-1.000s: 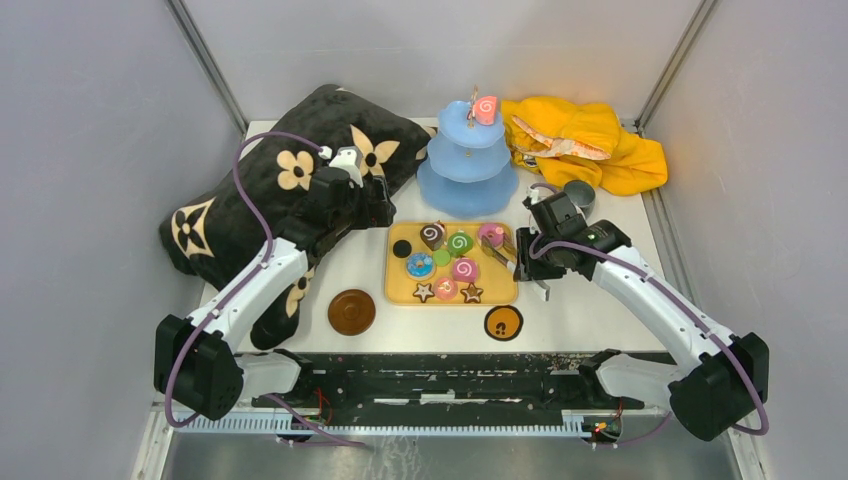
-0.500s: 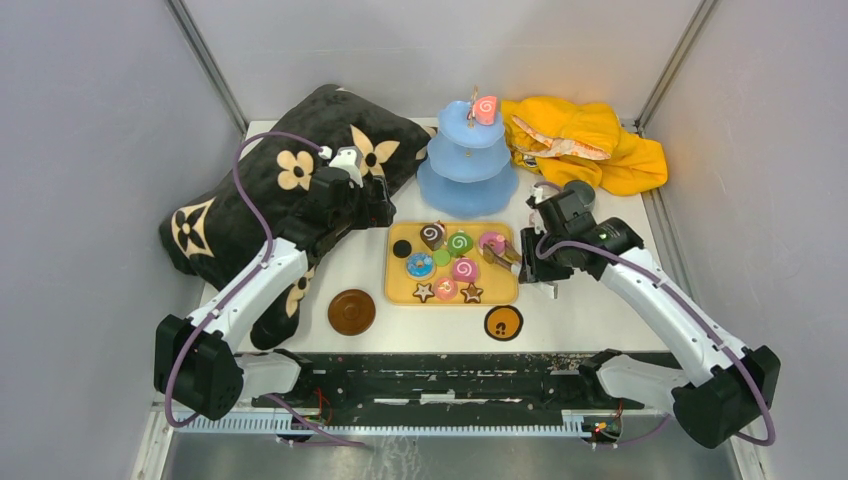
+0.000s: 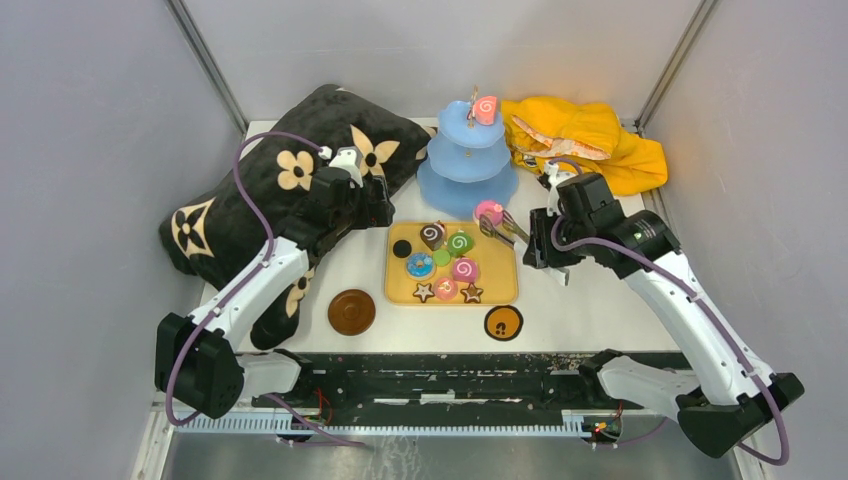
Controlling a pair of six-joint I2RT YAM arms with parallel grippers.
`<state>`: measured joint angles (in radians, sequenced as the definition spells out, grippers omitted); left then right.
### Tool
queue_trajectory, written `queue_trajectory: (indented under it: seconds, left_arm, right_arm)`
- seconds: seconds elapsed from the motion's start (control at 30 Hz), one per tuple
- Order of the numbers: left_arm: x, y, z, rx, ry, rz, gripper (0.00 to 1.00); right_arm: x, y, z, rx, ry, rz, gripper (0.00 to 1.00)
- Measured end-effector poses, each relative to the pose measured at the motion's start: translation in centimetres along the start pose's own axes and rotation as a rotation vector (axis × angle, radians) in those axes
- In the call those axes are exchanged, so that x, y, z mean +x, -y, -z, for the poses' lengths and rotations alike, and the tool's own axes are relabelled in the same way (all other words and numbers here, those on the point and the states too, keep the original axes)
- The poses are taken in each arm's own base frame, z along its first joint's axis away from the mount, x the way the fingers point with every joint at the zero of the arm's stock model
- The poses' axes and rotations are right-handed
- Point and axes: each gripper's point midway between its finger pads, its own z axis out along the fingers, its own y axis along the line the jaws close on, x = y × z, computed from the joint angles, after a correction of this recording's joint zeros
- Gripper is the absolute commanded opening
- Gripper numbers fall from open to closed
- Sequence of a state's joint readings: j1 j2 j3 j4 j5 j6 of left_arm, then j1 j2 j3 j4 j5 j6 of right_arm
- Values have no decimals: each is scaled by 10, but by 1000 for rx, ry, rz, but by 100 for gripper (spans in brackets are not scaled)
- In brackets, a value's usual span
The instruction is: Serve the afternoon tea
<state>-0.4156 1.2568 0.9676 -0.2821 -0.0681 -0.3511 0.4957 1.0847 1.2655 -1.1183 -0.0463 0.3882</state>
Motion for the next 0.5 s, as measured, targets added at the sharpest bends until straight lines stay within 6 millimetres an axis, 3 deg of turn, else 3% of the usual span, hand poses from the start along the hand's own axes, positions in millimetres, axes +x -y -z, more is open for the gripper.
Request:
queue_trajectory:
  seconds: [0.27, 0.5]
  left_arm:
    - [0, -1, 0, -8, 3, 0, 99]
    - [-1, -1, 0, -8, 3, 0, 99]
  right_arm:
    - [-27, -5, 16, -2, 89, 3, 1]
    - [-65, -18, 25, -32, 175, 16, 1]
